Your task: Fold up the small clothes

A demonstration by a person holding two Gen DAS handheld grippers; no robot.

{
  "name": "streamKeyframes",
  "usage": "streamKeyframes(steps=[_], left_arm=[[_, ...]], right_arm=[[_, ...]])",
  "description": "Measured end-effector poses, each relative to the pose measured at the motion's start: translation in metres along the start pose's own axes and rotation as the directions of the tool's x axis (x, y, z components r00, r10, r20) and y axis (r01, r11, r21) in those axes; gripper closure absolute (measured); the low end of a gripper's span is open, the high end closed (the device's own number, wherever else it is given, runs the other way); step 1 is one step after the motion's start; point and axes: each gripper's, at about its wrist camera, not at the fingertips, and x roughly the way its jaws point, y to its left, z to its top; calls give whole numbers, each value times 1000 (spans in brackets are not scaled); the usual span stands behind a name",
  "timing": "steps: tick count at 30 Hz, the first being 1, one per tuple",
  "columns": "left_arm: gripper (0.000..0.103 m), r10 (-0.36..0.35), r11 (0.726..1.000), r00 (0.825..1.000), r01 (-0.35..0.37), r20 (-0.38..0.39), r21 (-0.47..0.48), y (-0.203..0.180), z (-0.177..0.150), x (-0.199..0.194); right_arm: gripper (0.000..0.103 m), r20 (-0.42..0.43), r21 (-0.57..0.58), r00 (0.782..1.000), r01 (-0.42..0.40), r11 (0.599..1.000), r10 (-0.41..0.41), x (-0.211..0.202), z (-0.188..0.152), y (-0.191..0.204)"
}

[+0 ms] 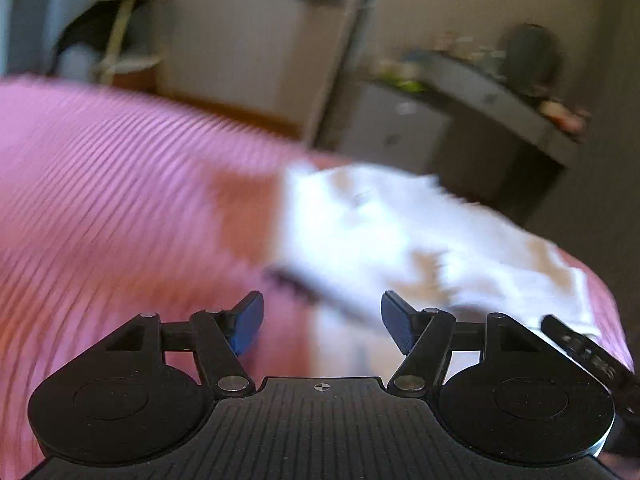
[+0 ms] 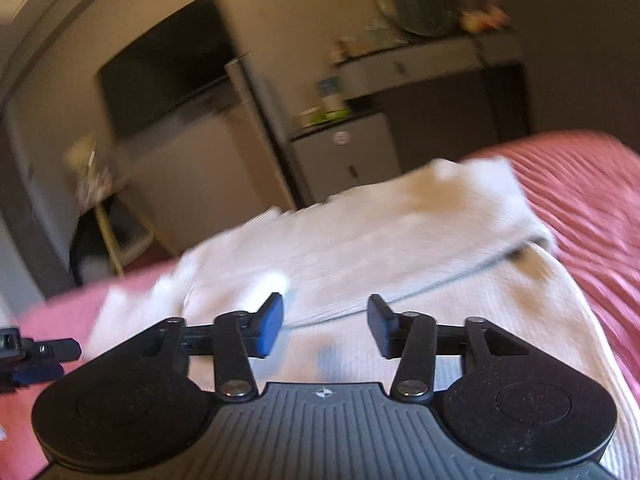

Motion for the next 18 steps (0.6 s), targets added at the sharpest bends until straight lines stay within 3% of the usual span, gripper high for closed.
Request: streamKeyframes(steps=[2, 7, 11, 14, 17, 18], left_arm=[[32, -11, 999, 999, 10, -35, -35, 10, -3, 11], [31, 21, 1000, 1000, -22, 21, 16, 10, -11, 22], [30, 7, 1000, 1000, -8, 29, 27, 11, -12, 21], [29, -13, 999, 1000, 14, 26, -29, 22, -12, 17], [29, -16, 997, 999, 18, 32, -74, 31, -12, 15], [29, -11, 997, 999, 13, 34, -79, 33, -13, 15]], right_arm=[[46, -11, -157, 998, 52, 986, -54, 3, -6, 26], [46, 19, -408, 979, 193, 893, -202, 10, -10, 72], [46, 20, -558, 983, 162, 814, -182, 11, -15, 111], [46, 4, -642, 984, 141, 754, -181, 18, -21, 132], [48, 46, -704, 972, 194, 683, -229, 29, -22, 145], [55, 58, -719, 967, 212, 662, -247, 36, -19, 147]])
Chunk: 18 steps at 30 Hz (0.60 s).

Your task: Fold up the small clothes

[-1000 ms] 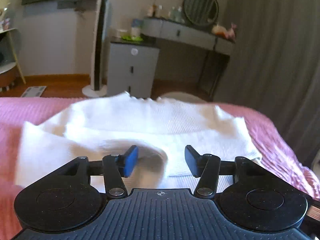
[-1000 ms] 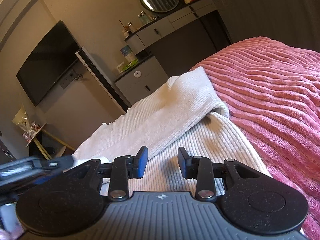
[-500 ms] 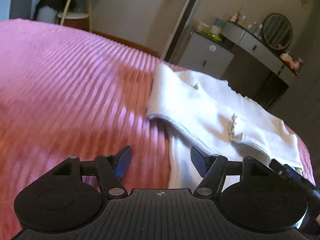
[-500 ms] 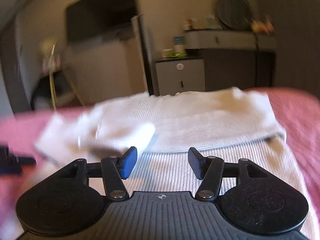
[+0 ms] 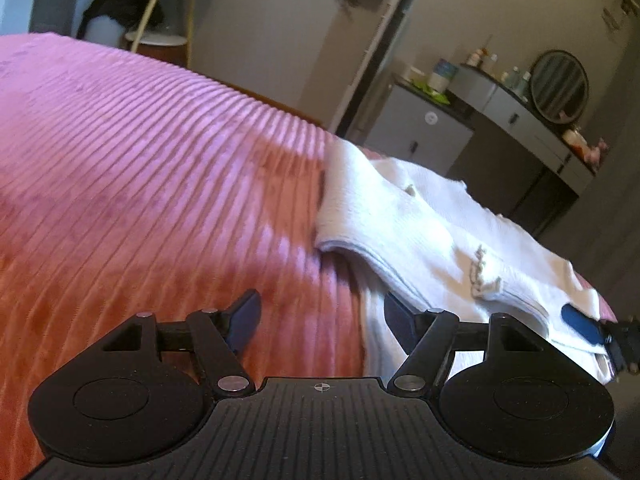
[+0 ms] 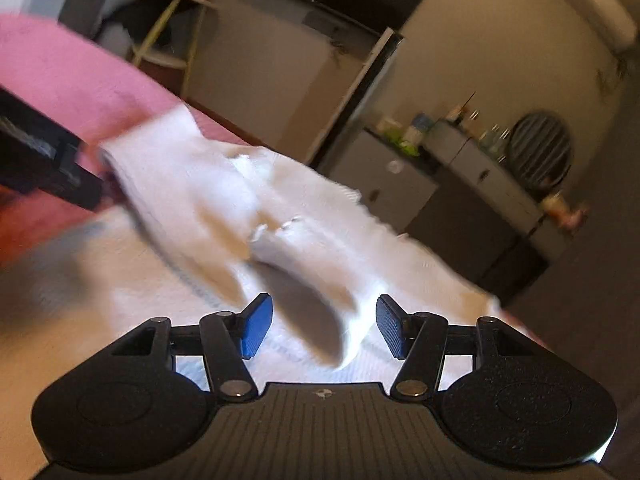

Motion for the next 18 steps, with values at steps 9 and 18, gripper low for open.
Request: streamKeyframes(steps=[9, 18], left_arm=[[29, 1, 999, 1000, -2, 19, 43, -6, -7, -6], [28, -2, 994, 999, -2, 42, 111, -23, -16, -7]], right_arm=[[97, 3, 267, 1000, -10, 964, 10, 20, 10, -64], [97, 4, 770, 1000, -20, 637, 27, 40, -66, -182]])
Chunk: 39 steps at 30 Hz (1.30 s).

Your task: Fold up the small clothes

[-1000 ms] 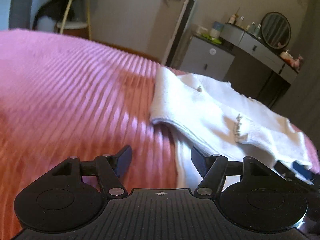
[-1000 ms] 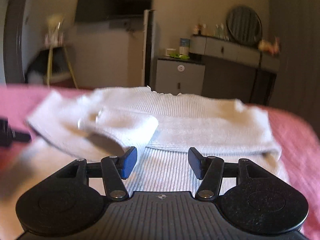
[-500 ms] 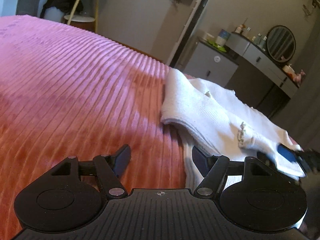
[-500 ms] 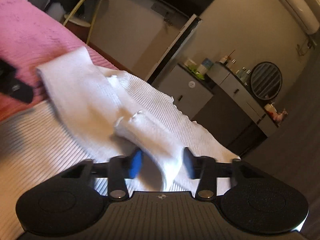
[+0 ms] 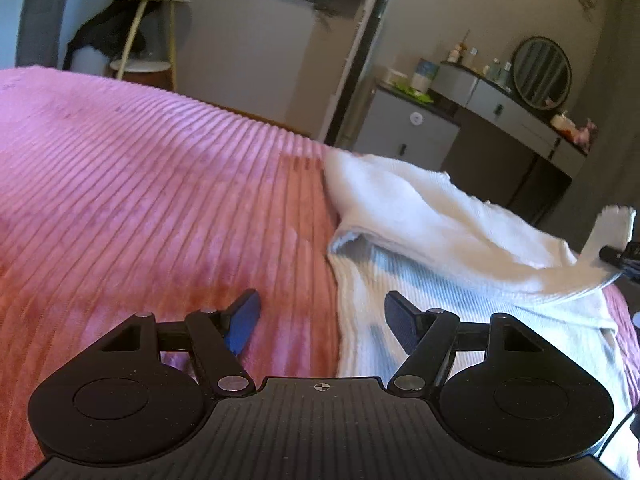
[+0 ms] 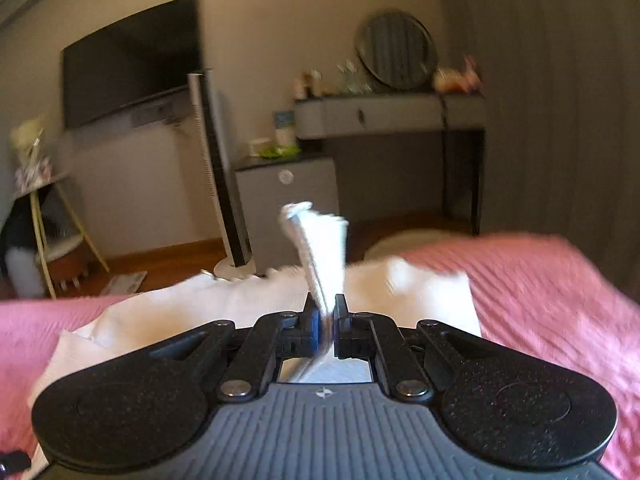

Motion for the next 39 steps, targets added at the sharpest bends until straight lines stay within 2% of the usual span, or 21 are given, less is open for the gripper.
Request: streamKeyframes(steps=[2, 5, 10, 13, 15, 17, 21, 23, 26, 29, 31, 34, 35, 37, 39], left_arm=[[27, 6, 1000, 1000, -6, 8, 20, -4, -2, -1], [26, 9, 999, 1000, -9, 11, 43, -7, -4, -1], [24, 16, 998, 1000, -17, 5, 63, -8, -6, 1], [22, 17, 997, 1000, -17, 3, 72, -8, -7, 2], [22, 20, 997, 1000, -20, 3, 75, -8, -7, 3], [22, 21, 997, 1000, -21, 3, 76, -8, -8, 3], [20, 32, 997, 999, -32, -2, 77, -7, -8, 5], [19, 32, 996, 999, -32, -1, 83, -7, -8, 5], [17, 35, 995, 999, -35, 0, 98, -8, -10, 6], [16, 44, 992, 999, -44, 1, 117, -9, -11, 7], [16, 47, 991, 999, -47, 2, 128, -9, -12, 7], [15, 44, 991, 999, -45, 6, 123, -8, -13, 7], [15, 46, 991, 999, -47, 8, 125, -8, -13, 7], [16, 47, 990, 999, -48, 9, 132, -10, -13, 6], [16, 37, 991, 999, -38, 6, 131, -9, -13, 3]], right_arm=[[97, -72, 35, 997, 17, 999, -15, 12, -10, -16], [96, -133, 87, 991, 35, 996, -23, 16, -24, -32], [92, -140, 247, 990, 17, 969, 18, 12, -27, -55], [92, -163, 285, 986, 12, 958, 36, 21, -21, -57], [96, -179, 273, 983, 23, 962, 28, 27, -16, -54], [96, -153, 227, 988, 15, 974, 20, 27, -7, -49], [97, -21, 168, 999, -31, 985, 35, 14, 14, -39], [97, 9, 180, 1000, -30, 983, 29, 14, 18, -44], [96, -29, 166, 1000, 10, 986, -5, 25, 7, -54], [94, -192, 137, 979, 97, 986, -69, 48, -13, -64], [92, -169, 177, 983, 99, 979, -69, 38, -17, -70], [81, -121, 208, 986, 142, 968, -119, 7, -17, -62], [77, -105, 204, 988, 133, 970, -114, -5, -19, -56], [77, -89, 185, 994, 80, 979, -64, -27, -31, -44], [77, -111, 133, 994, 32, 991, -18, -38, -41, -36]])
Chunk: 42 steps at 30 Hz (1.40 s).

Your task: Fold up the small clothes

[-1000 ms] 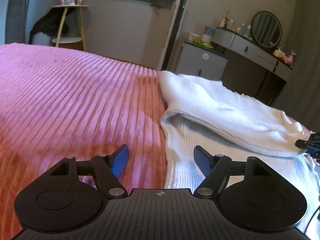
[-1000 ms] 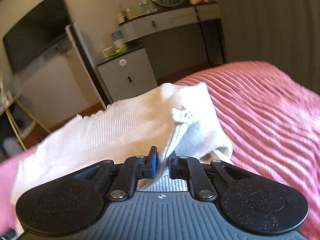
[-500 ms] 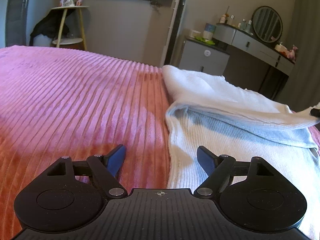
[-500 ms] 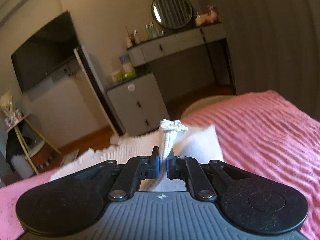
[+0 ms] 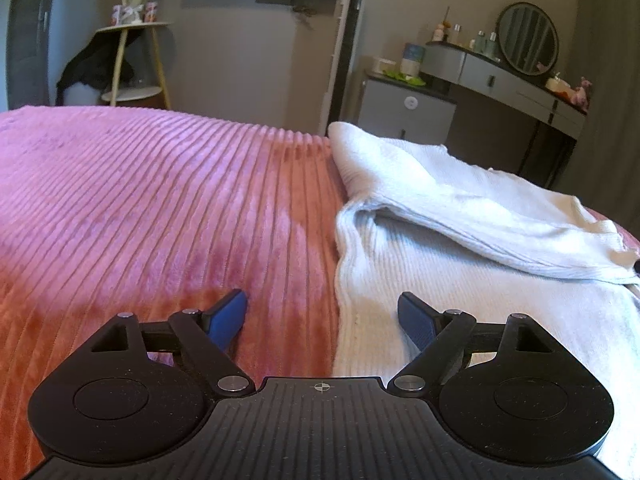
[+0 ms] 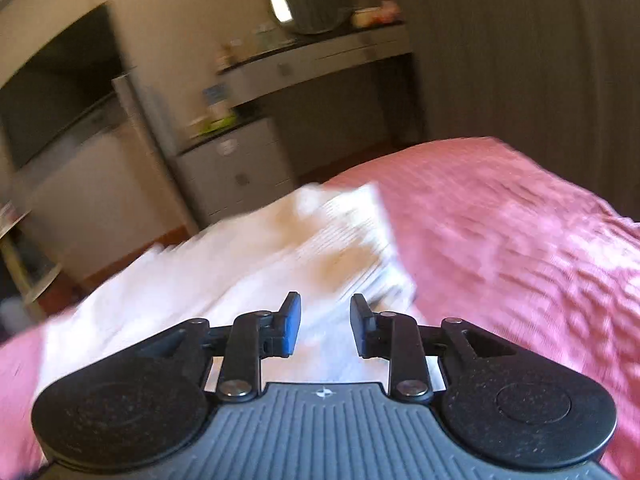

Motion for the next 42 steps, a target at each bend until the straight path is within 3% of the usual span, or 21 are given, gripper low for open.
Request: streamKeyframes(steps=[3, 5, 10, 14, 18, 20, 22, 24, 26, 27, 31, 35, 36, 38, 42], left_arm=[[17, -18, 1000, 1000, 18, -19, 7, 1, -1, -4], [21, -20, 1000, 999, 20, -29, 5, 3, -1, -7], [33, -29, 999, 998, 28, -56, -32, 7, 1, -16], [50, -14, 999, 995, 19, -96, 50, 4, -3, -27], [58, -63, 997, 982, 70, -177, 30, 14, -9, -43], [54, -97, 995, 971, 98, -217, -7, 21, -12, -54], [35, -119, 993, 961, 113, -248, -39, 28, -19, -64], [29, -115, 993, 954, 105, -277, -48, 31, -27, -73], [23, -121, 993, 940, 118, -318, -27, 27, -35, -78], [14, -132, 990, 927, 138, -350, -10, 24, -38, -79], [10, -128, 986, 908, 159, -399, 46, 14, -48, -87], [7, -165, 982, 880, 187, -446, 5, 17, -54, -92], [6, -185, 980, 869, 198, -460, -19, 20, -56, -93], [6, -194, 979, 865, 200, -463, -37, 22, -58, -98], [6, -214, 976, 850, 205, -481, -72, 26, -60, -102]], right_arm=[[77, -77, -75, 997, -24, 997, 19, -6, -18, 0], [77, -154, -101, 988, 2, 995, -18, -3, -26, -6], [80, -135, -113, 988, 61, 992, -76, -33, -25, -20], [81, -186, -73, 982, 17, 997, -31, -59, -33, -36], [81, -239, -97, 971, 3, 995, -27, -92, -42, -45], [80, -274, -87, 962, -33, 996, 8, -109, -46, -52], [75, -299, -89, 953, -67, 994, 37, -124, -51, -56], [64, -313, -119, 950, -52, 992, 13, -134, -56, -61], [61, -323, -134, 946, -43, 990, -3, -144, -62, -68], [56, -333, -127, 943, -34, 991, -10, -147, -65, -71], [50, -351, -126, 936, -27, 992, -20, -163, -74, -79], [45, -384, -103, 923, -30, 994, -12, -164, -82, -89], [43, -384, -73, 923, -36, 997, 6, -164, -84, -95], [40, -375, -6, 925, -66, 998, 59, -164, -87, -106], [44, -375, 82, 919, -96, 992, 119, -164, -86, -119]])
